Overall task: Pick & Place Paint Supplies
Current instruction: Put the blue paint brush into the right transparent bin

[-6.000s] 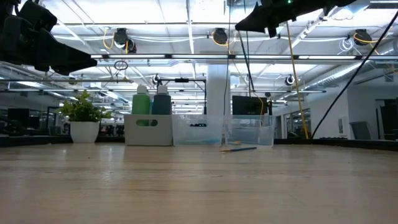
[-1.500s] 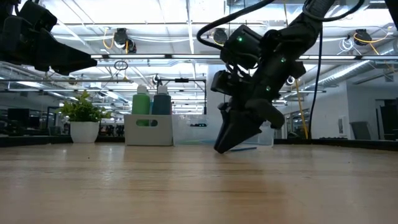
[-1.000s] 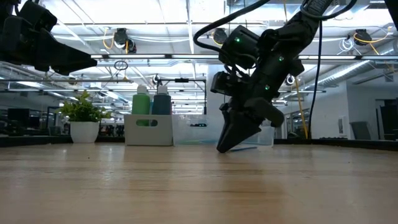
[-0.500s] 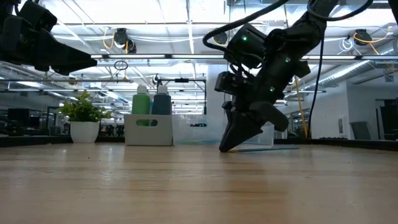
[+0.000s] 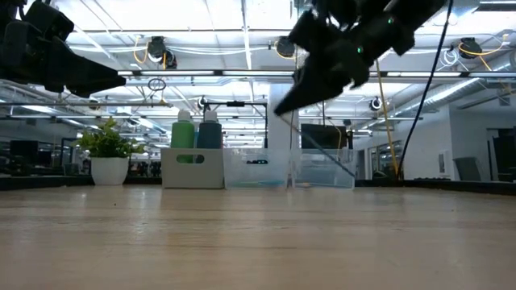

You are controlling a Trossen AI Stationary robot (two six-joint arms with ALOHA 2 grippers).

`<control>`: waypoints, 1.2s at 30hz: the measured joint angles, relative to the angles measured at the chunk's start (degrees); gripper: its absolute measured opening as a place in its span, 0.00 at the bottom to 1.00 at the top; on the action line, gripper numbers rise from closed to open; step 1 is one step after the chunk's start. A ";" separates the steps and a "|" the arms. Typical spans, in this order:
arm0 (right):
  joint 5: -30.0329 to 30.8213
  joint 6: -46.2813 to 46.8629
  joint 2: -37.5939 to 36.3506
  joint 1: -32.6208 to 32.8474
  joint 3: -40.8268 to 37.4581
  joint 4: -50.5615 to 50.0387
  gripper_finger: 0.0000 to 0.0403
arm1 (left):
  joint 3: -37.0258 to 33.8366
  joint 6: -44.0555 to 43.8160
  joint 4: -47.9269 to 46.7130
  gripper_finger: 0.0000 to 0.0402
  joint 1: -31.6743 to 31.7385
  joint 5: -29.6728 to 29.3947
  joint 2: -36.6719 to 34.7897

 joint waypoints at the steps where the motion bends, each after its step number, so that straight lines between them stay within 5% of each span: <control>1: 0.00 0.43 -1.02 0.03 0.00 0.07 0.00 | 0.00 0.00 0.01 0.50 0.01 -0.02 -0.01; 18: 0.31 0.30 -10.06 -0.18 0.04 6.47 0.00 | 0.02 0.00 0.02 0.50 0.00 0.00 -0.02; 25: 7.20 0.66 -10.84 -0.61 0.11 11.12 0.00 | 0.00 0.00 0.02 0.50 0.00 -0.02 -0.01; 36: 8.97 5.37 -12.63 -7.25 0.11 11.60 0.00 | 0.00 0.00 0.02 0.50 0.00 0.00 -0.02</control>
